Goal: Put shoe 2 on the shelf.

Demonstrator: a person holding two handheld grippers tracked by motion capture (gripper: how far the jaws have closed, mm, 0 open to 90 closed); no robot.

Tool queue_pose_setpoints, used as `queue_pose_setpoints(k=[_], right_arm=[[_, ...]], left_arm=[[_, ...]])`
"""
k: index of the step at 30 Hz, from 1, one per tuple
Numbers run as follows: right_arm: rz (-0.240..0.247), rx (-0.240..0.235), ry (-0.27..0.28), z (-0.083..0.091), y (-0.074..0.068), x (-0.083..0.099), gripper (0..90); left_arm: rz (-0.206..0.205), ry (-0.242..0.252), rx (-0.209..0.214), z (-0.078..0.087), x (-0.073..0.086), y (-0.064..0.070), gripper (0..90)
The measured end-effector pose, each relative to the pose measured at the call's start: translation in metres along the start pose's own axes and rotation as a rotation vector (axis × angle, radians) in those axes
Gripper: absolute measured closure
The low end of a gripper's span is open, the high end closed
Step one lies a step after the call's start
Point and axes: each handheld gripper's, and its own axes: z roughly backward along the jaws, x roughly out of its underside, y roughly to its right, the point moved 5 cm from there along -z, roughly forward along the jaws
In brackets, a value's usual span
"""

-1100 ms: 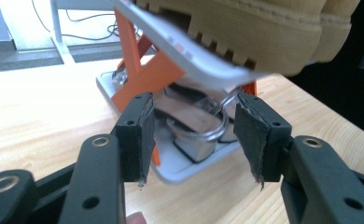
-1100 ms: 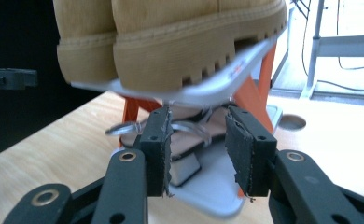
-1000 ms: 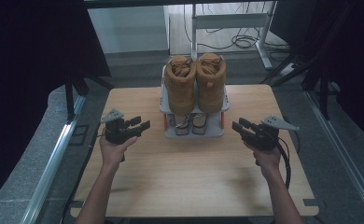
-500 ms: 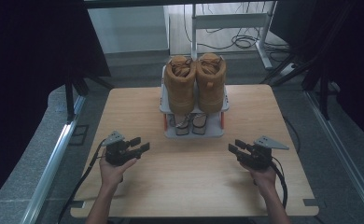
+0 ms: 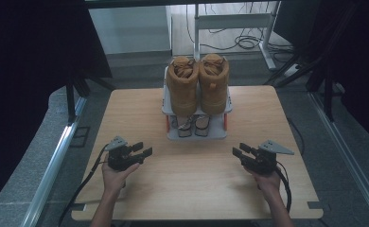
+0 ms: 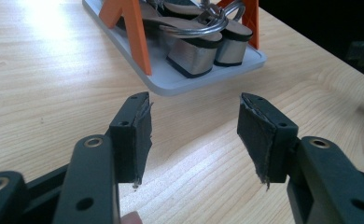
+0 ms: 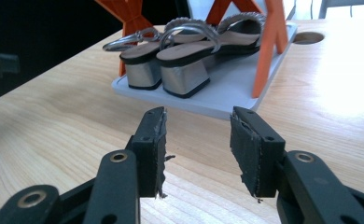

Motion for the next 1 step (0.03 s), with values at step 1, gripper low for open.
queue_pose_setpoints(k=[1], right_arm=[[-0.002,0.003,0.006,0.0009,0.0008,-0.0006,55.9]], left_arm=[[0.003,0.002,0.000,0.0001,0.0007,-0.0011,45.0]])
